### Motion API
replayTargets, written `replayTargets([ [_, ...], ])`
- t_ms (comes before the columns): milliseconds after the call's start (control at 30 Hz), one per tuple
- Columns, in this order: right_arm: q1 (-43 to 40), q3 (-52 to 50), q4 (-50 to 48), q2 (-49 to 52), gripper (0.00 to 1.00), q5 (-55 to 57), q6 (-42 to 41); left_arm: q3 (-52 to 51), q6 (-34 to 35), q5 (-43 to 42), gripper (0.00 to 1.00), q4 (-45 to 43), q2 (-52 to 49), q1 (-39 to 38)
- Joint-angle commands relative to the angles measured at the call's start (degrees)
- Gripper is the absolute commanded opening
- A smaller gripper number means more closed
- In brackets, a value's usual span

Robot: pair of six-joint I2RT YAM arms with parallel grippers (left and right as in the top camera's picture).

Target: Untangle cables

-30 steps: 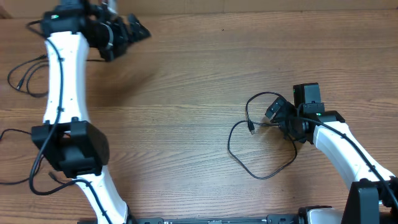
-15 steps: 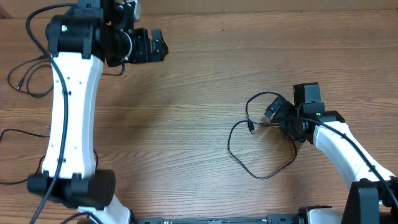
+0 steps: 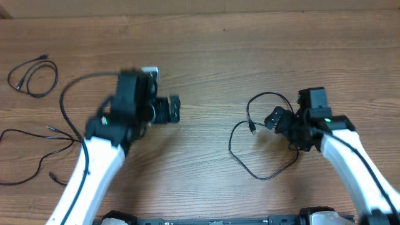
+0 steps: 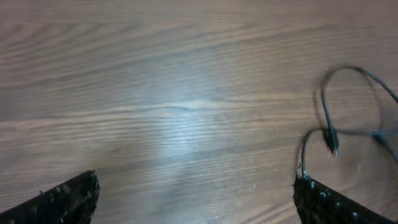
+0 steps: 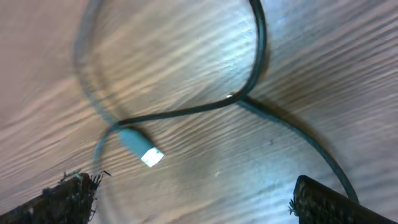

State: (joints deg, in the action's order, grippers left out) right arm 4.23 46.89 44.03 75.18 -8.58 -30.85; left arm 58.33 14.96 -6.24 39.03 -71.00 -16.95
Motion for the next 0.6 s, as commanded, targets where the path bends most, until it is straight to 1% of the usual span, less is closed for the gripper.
replayTargets([
  [0,0.09,3.98,2.16,-10.14,1.0,-0.46,0.66,-6.78,-4.74,-2.25,1.0,-5.29,1.73,-5.62],
  [67,-0.28,4.11,3.76,-14.95,1.0,-0.26,-0.37,-7.5,-5.11,-1.92,1.0,-8.31,0.17,-8.9],
  [200,-1.95,4.11,9.31,-24.41,1.0,4.22,-7.65,-7.5,-8.68,-0.07,0.99,-17.33,-4.55,-15.67],
  [267,-2.82,4.09,13.09,-29.86,1.0,6.91,-9.77,-7.5,-11.78,1.75,0.99,-23.47,-7.93,-19.5],
  [333,-3.23,4.09,16.31,-34.47,1.0,8.5,-9.86,-7.5,-16.11,1.7,0.99,-30.25,-12.07,-22.97],
  [400,-3.23,4.09,18.21,-37.05,1.0,8.55,-9.86,-7.5,-17.84,1.73,1.0,-34.58,-15.23,-25.0],
  [500,-3.23,4.09,20.06,-39.39,1.0,8.55,-9.86,-7.5,-18.43,1.27,1.0,-39.87,-19.21,-27.02],
  [567,-3.23,4.09,20.72,-39.67,1.0,8.5,-9.88,-7.5,-18.45,-2.4,1.0,-44.0,-21.59,-28.09],
])
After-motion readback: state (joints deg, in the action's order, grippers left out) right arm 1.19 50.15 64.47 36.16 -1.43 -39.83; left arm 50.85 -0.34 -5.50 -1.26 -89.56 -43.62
